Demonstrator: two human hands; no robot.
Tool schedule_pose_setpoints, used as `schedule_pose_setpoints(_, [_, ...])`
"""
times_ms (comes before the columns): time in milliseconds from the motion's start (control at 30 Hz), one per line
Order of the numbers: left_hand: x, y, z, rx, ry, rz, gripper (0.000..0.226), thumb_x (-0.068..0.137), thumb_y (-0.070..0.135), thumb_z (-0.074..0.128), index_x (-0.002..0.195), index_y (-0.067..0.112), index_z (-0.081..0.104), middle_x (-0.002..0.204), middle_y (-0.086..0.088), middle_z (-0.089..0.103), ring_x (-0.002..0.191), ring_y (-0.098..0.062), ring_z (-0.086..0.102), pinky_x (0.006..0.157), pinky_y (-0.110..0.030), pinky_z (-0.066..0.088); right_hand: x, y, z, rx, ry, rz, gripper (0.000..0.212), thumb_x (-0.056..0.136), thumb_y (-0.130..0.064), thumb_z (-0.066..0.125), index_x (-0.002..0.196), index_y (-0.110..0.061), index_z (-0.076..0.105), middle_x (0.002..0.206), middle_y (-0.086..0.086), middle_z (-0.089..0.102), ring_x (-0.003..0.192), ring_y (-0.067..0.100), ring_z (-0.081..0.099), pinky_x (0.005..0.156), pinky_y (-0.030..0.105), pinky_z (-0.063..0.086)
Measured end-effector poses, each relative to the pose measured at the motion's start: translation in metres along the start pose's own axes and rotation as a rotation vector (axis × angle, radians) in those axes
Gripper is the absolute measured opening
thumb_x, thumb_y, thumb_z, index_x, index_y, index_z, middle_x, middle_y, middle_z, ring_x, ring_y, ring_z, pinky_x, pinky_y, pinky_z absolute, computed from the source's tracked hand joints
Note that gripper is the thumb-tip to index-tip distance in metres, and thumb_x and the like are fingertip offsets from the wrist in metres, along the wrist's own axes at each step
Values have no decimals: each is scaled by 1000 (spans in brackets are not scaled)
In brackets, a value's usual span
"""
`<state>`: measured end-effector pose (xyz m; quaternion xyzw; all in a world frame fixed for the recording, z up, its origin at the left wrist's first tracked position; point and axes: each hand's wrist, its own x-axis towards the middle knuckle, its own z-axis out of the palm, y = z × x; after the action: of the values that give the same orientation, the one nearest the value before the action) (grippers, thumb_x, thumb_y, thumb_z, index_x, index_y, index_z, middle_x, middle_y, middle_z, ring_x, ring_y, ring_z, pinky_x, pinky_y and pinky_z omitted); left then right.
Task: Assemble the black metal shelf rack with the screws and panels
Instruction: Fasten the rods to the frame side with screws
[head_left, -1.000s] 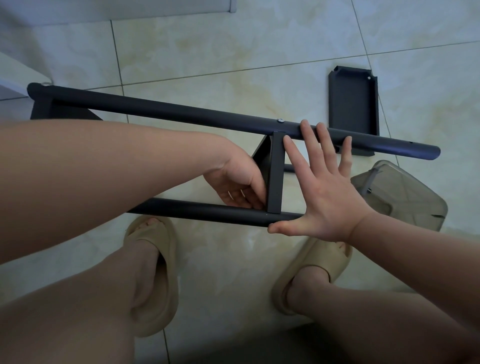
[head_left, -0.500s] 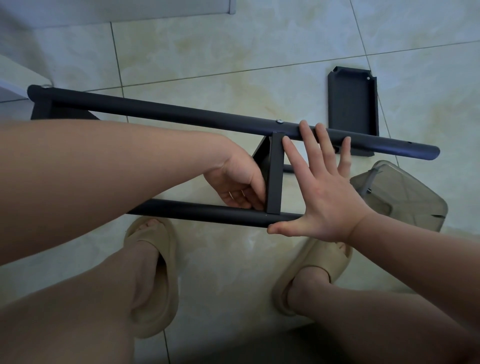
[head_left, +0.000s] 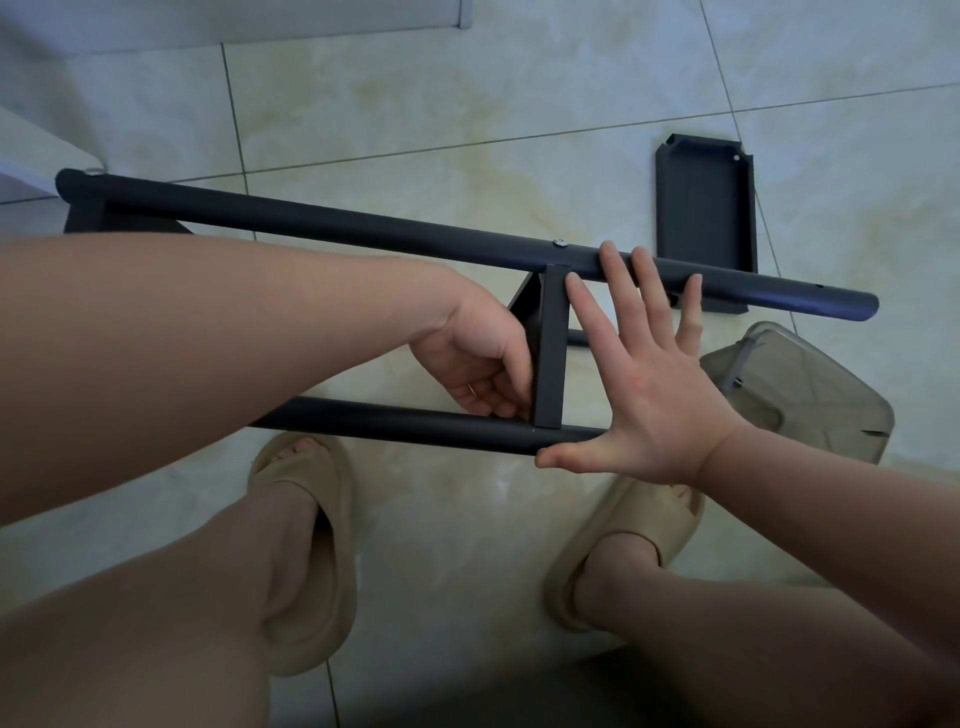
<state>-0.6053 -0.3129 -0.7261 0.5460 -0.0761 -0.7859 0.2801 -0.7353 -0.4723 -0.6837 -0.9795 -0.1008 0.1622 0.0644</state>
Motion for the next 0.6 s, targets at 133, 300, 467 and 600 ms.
schedule_pose_setpoints(133, [3,-3,1,29,25,6,12,92,9,62,101,15,68,87,2,69,75,-10,63,74,-24,49,0,0,0,2,5,1,140,60,-102,40,164,-15,4,170,13,-12,155,36,-18,116,73,-10])
schedule_pose_setpoints(300, [4,-1,-1,69,30,-25,9,93,9,63,93,14,70,77,3,70,67,-9,62,67,-22,51,0,0,0,6,6,0,139,61,-102,40,164,-16,3,170,13,-13,155,36,-18,116,72,-12])
schedule_pose_setpoints(467, [4,-1,1,16,26,-8,14,92,2,59,97,12,68,83,0,68,74,-10,61,73,-22,50,0,0,0,9,6,1,139,61,-102,40,164,-16,3,170,12,-14,155,36,-19,116,71,-13])
schedule_pose_setpoints(600, [0,-2,1,-8,-22,-4,15,93,6,58,100,15,68,90,0,69,80,-12,63,81,-26,49,0,0,-1,5,4,1,139,61,-102,40,164,-16,2,170,13,-14,155,36,-19,116,70,-14])
